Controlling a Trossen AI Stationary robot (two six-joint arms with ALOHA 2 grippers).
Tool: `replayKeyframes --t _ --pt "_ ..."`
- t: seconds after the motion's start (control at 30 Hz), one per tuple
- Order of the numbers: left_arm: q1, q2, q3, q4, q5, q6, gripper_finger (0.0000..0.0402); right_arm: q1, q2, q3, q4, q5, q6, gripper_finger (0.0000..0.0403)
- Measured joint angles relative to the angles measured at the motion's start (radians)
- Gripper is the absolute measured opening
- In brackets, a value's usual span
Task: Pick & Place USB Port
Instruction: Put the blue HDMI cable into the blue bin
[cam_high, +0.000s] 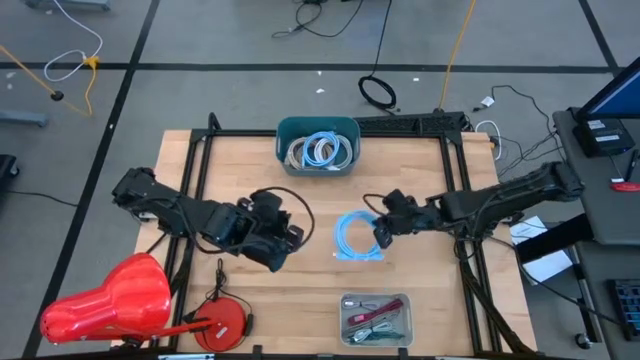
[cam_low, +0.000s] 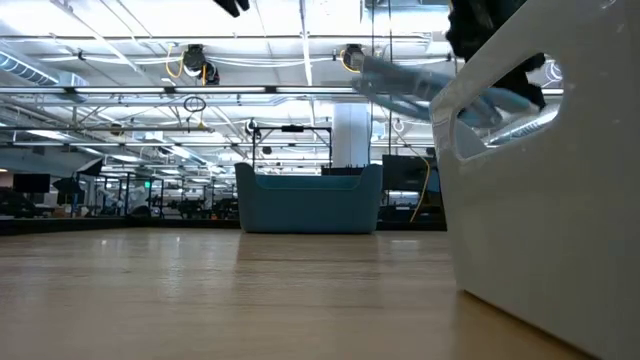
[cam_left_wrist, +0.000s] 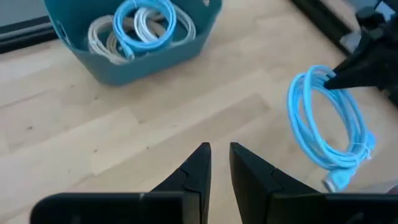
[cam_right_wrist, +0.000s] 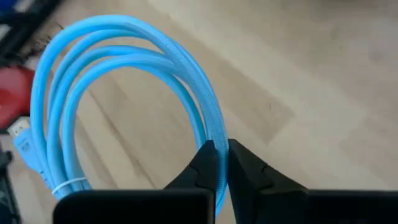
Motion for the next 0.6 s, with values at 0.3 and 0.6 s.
replayKeyframes --t 0.3,0.6 --pt "0.033 -0.008 -0.028 0.010 0.004 0.003 0.0056 0.010 -0.049 0.173 -0.098 0.104 -0.084 0.0008" --pt "0.120 -0.212 -0.559 0.830 0.232 0.126 0.0013 0.047 -0.049 0.272 -0.184 0.195 -0.121 0.0008"
